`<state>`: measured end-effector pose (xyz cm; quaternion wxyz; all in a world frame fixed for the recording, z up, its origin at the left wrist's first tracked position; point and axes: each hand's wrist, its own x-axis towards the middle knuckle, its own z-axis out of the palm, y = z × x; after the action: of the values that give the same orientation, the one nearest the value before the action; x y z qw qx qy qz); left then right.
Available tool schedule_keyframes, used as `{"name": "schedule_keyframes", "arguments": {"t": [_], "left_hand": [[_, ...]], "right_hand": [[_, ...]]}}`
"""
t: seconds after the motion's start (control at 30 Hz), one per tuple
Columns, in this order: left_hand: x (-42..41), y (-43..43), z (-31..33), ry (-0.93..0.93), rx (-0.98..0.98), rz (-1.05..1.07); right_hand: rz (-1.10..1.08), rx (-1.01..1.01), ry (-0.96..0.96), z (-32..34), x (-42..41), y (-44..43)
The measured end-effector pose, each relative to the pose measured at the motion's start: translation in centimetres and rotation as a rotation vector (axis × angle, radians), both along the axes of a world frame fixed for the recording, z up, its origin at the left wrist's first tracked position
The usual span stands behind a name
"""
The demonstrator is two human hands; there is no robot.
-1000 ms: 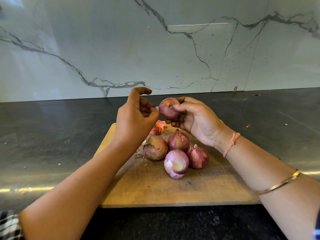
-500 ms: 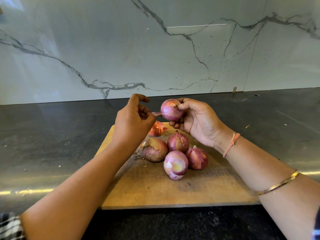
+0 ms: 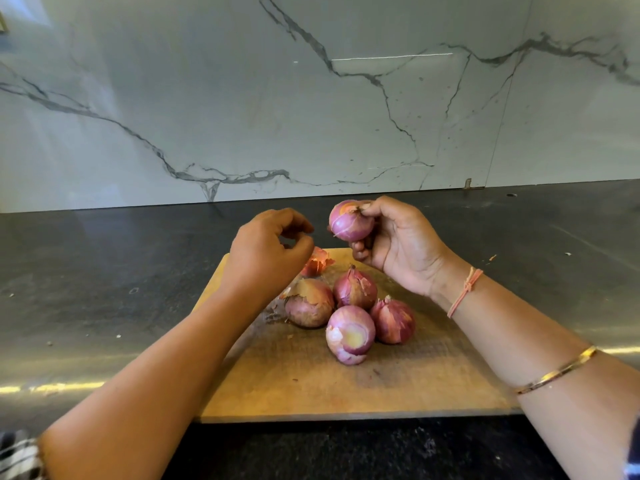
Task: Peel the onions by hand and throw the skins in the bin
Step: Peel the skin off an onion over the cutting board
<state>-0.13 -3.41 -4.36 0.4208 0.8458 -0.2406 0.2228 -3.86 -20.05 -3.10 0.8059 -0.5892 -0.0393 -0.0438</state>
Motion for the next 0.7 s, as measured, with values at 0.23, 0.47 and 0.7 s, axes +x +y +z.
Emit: {"name": "schedule_keyframes", "arguments": {"t": [0.23,0.47,0.7], "left_hand": [[-1.0,-0.2,0.3,0.047,-0.165,-0.143],[-1.4,-0.4,0.4,0.09,-0.212,-0.215],[-1.4,-0.4,0.4,0.088,-0.231,-0.197]], "right_hand": [[0.044,-0.081,0.022,-0.2,-0.1,0.0],[0.085,-0.174,-0.058,-0.3,-0.2,0.3],[0.116,-0.199,-0.133,-0.7,-0.3,0.4]]}}
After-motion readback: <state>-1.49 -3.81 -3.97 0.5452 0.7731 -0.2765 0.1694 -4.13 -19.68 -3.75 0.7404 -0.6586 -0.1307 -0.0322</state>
